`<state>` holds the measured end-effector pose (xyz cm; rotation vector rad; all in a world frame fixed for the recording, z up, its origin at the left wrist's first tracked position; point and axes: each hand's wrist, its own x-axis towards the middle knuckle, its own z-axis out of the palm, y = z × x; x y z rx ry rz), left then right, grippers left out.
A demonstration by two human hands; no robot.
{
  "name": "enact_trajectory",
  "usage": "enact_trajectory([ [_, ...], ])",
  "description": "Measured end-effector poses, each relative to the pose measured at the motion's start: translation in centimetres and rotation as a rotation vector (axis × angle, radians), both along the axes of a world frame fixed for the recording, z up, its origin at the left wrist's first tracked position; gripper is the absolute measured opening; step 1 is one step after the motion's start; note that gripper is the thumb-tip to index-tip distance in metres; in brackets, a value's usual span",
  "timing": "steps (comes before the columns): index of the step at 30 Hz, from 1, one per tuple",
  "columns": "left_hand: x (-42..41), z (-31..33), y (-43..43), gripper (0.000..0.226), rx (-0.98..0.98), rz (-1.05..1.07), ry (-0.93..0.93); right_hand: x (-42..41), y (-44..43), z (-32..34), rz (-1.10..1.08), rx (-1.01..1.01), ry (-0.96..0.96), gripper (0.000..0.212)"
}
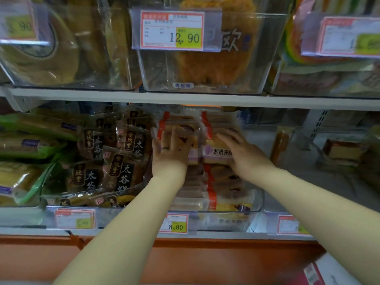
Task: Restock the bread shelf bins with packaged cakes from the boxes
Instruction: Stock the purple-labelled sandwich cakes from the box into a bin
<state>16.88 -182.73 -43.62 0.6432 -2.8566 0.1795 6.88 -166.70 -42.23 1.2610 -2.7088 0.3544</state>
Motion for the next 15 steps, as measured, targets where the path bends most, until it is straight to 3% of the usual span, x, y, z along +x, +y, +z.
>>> enact_trajectory([
  [4,1.4,1.2,4.1,0.077,-0.024,-0.080,0.204,2.5,4.6,1.3,0.050,-0.076,0.049,0.048],
  [7,1.6,1.3,8.9,0.043,-0.036,-0.221,0.368,5.0,9.4,1.7,0.051,-0.058,0.053,0.028],
  [9,1.8,1.4,12.8,0.032,0.060,-0.327,0.394,6.2,13.0,1.8,0.027,-0.031,0.037,0.028],
  [15,1.2,0.9,24.2,0.031,0.262,-0.588,0.344,8.3,26.6,0.9,-0.175,-0.052,-0.009,0.019],
])
